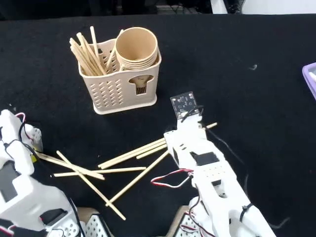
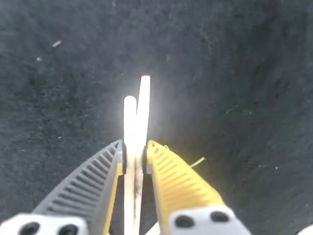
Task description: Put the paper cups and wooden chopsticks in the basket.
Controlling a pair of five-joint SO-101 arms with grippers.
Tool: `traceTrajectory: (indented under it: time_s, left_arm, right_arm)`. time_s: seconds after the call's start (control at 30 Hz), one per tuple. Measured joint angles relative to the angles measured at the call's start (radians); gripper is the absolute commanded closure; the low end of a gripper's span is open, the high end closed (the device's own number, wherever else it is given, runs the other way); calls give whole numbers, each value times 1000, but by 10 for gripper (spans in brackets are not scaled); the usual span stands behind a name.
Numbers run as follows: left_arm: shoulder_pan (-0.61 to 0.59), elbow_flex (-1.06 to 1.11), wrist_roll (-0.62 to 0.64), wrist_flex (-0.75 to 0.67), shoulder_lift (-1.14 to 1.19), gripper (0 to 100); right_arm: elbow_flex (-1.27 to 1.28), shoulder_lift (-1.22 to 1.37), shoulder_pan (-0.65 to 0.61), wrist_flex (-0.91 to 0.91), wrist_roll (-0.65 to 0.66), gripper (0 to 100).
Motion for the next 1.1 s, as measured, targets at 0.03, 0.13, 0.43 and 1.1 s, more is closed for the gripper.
traceTrajectory:
  time_s: [0.03,0.13,0.43,1.1]
  left_arm:
    - [0,-26,5,20,5,950]
    - [-12,-149,17,89,11,950]
    - [-15,-442,18,207,12,950]
    - [55,-1059,-51,348,14,950]
  right_arm:
    - [0,0,0,0,0,969]
    - [0,0,0,0,0,969]
    - [0,0,0,0,0,969]
    - [21,0,0,-55,0,969]
